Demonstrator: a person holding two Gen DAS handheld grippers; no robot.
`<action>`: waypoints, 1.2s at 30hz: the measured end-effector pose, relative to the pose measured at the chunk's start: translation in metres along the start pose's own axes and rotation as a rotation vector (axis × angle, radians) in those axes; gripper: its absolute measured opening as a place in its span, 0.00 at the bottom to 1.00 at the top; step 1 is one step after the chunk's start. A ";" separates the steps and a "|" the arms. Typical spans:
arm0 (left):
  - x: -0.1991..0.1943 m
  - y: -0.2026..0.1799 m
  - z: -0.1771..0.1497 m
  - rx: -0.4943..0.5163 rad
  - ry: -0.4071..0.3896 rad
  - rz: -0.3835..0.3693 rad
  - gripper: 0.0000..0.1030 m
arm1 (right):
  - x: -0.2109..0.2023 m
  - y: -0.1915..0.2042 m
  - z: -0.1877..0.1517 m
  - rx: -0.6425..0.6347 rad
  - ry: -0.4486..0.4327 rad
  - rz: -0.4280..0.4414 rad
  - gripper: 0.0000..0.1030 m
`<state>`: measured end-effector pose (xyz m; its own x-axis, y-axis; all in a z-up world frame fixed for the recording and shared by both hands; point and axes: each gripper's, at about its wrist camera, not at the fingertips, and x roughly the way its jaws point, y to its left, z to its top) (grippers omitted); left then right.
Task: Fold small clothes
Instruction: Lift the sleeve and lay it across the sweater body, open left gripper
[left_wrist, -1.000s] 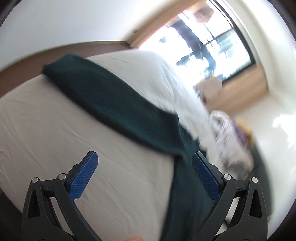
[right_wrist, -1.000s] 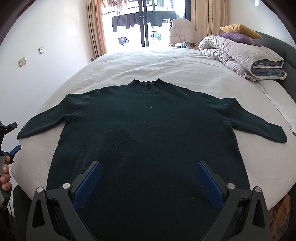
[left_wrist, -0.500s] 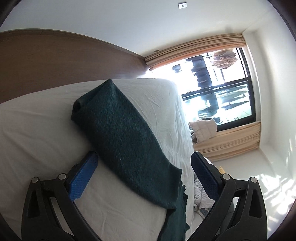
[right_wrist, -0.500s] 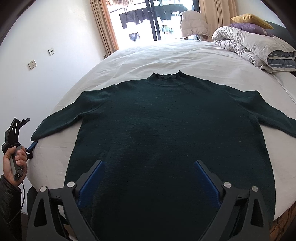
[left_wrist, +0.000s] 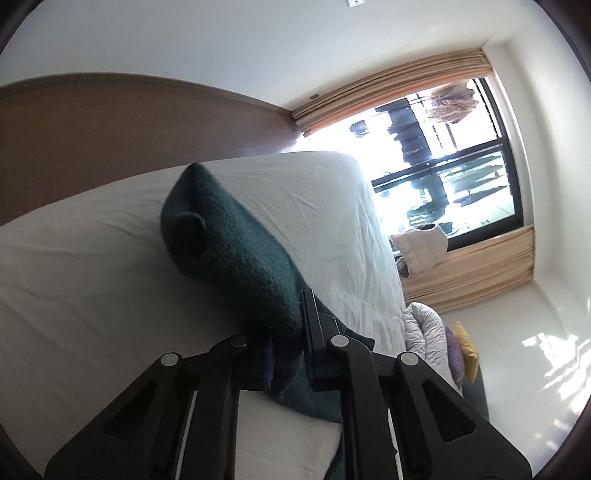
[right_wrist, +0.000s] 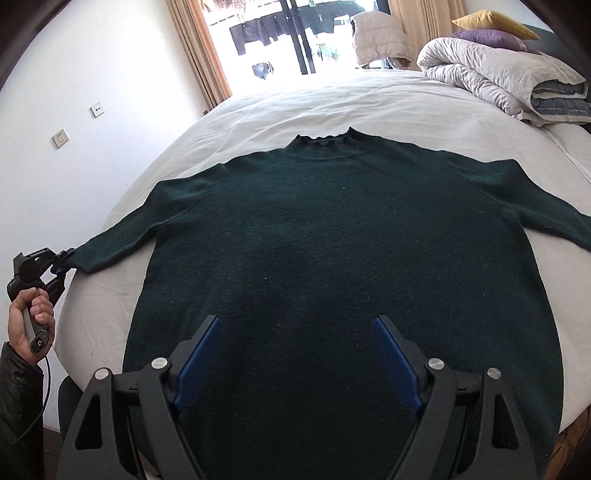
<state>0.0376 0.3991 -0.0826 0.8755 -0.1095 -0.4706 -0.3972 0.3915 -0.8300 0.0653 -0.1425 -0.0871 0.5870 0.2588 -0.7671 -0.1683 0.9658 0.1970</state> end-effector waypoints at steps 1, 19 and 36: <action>0.002 -0.015 -0.003 0.037 -0.004 0.002 0.10 | 0.000 -0.003 0.000 0.010 -0.002 0.001 0.82; 0.122 -0.333 -0.315 0.972 0.260 -0.117 0.10 | -0.017 -0.126 -0.007 0.286 -0.056 -0.022 0.82; 0.157 -0.240 -0.385 1.133 0.372 0.054 0.82 | 0.041 -0.126 0.061 0.365 0.034 0.244 0.87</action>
<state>0.1641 -0.0637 -0.0725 0.6572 -0.2529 -0.7100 0.2012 0.9667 -0.1581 0.1585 -0.2525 -0.1064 0.5371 0.4851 -0.6901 -0.0041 0.8196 0.5729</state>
